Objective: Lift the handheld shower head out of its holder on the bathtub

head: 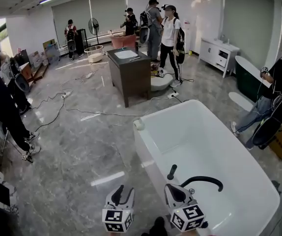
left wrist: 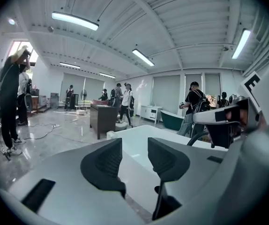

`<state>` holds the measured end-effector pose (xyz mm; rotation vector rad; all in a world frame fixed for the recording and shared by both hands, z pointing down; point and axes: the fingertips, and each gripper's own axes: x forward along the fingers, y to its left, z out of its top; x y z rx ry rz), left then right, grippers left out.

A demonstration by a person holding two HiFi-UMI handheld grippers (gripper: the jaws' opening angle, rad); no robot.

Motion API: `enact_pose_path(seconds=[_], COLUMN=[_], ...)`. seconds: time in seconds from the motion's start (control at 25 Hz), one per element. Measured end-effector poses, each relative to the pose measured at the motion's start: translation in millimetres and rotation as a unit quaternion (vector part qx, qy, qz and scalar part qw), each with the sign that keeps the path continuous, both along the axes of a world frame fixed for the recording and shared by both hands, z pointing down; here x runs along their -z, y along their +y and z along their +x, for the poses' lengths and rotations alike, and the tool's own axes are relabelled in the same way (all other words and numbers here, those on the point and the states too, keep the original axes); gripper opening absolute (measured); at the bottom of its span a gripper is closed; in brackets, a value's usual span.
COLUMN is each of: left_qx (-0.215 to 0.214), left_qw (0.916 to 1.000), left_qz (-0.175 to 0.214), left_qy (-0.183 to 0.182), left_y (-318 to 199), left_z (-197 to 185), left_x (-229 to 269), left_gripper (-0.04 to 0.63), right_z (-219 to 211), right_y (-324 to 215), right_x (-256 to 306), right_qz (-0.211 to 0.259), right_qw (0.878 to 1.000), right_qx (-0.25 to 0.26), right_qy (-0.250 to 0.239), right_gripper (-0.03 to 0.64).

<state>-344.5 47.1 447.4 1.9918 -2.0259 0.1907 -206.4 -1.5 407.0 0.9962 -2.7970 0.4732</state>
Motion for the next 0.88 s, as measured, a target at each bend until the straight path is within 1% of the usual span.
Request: enact_pose_path(seconds=[0.32, 0.48, 0.68, 0.88], left_qx=[-0.052, -0.072, -0.103, -0.139], left_qw=[0.9987, 0.9972, 0.994, 0.9888], left_qz=[-0.003, -0.018, -0.037, -0.053], left_qy=[-0.003, -0.005, -0.008, -0.012], left_y=[-102.9, -155.2, -207.7, -250.6], left_z=[33.8, 50.5, 86.8, 123.8], left_x=[-17.1, -38.8, -68.8, -86.8], left_gripper=[0.183, 0.186, 0.186, 0.187], right_z=[37.6, 57.8, 92.5, 114.6], right_y=[-84.9, -129.6, -177.0, -214.3], right_x=[-17.3, -30.8, -49.1, -56.4], right_qz=[-0.002, -0.006, -0.014, -0.021], right_qw=[0.999, 0.998, 0.996, 0.994], right_qx=[-0.046, -0.066, -0.091, -0.105], right_qy=[0.007, 0.012, 0.013, 0.013], right_gripper=[0.006, 0.005, 0.005, 0.005])
